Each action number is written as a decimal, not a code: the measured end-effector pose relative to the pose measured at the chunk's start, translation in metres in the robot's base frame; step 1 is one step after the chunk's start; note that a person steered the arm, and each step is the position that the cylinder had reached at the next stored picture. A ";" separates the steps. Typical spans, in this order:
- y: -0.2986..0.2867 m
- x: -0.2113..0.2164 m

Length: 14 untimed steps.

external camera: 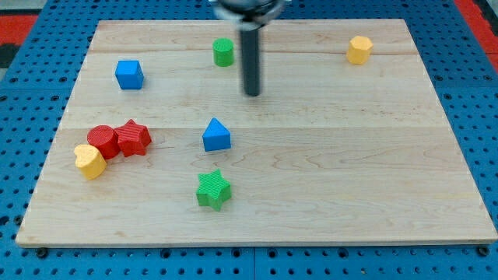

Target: Push the yellow hexagon into the red blocks

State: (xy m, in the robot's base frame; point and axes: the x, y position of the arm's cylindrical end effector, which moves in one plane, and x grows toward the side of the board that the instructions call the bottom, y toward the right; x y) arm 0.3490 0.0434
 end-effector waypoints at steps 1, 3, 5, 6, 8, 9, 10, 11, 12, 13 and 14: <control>0.129 -0.005; 0.218 -0.072; 0.082 -0.057; 0.120 -0.088; 0.068 -0.075; -0.002 -0.032; -0.019 -0.031; -0.038 -0.018; -0.121 0.015; -0.183 0.051; -0.148 0.018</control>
State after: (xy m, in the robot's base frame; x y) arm 0.3666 -0.1047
